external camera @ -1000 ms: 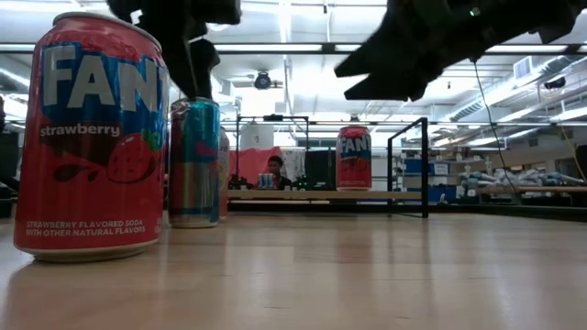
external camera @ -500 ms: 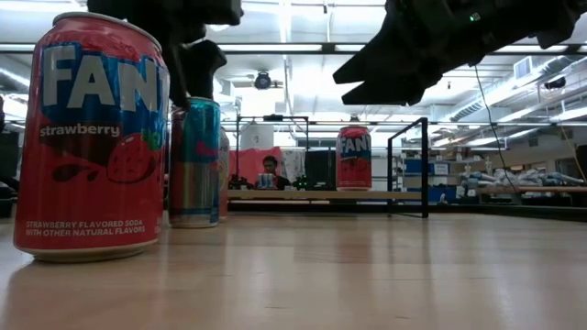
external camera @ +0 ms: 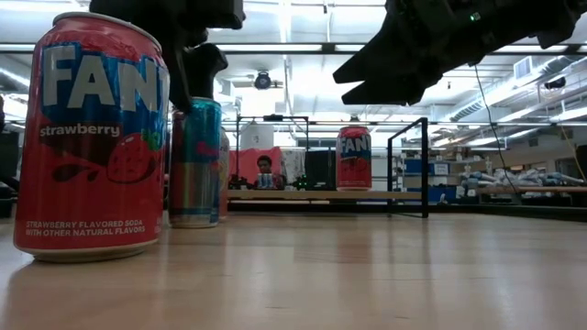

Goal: Place canned beverage on shelf
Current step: Put the blue soda can on the shelf

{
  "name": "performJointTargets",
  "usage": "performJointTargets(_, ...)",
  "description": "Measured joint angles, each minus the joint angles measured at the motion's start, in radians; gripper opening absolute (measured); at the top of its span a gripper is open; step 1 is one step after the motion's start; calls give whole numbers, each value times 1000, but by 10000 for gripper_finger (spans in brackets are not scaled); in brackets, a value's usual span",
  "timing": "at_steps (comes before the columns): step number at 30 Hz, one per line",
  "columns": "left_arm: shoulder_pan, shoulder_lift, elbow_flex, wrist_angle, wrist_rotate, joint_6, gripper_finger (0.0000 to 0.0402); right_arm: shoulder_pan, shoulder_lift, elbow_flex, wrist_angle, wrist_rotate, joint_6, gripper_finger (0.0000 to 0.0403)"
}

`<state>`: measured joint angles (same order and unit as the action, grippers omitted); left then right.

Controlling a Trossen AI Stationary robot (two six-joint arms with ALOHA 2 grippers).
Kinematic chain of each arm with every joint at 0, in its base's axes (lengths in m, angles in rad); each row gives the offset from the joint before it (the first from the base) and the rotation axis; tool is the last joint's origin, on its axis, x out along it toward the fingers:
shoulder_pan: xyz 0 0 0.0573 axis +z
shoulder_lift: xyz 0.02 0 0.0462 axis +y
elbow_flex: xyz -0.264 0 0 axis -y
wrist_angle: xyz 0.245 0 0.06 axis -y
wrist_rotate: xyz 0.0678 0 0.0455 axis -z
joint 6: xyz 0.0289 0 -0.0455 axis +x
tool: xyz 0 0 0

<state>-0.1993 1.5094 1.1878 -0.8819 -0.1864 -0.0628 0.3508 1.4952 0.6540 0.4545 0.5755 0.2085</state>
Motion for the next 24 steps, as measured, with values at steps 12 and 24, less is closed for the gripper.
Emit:
performJointTargets(12,-1,52,5,12,-1,43,259,0,0,0,-2,0,1,362)
performJointTargets(24,-2,51,1,54,3,207,264,0,0,0,-5,-1,5,362)
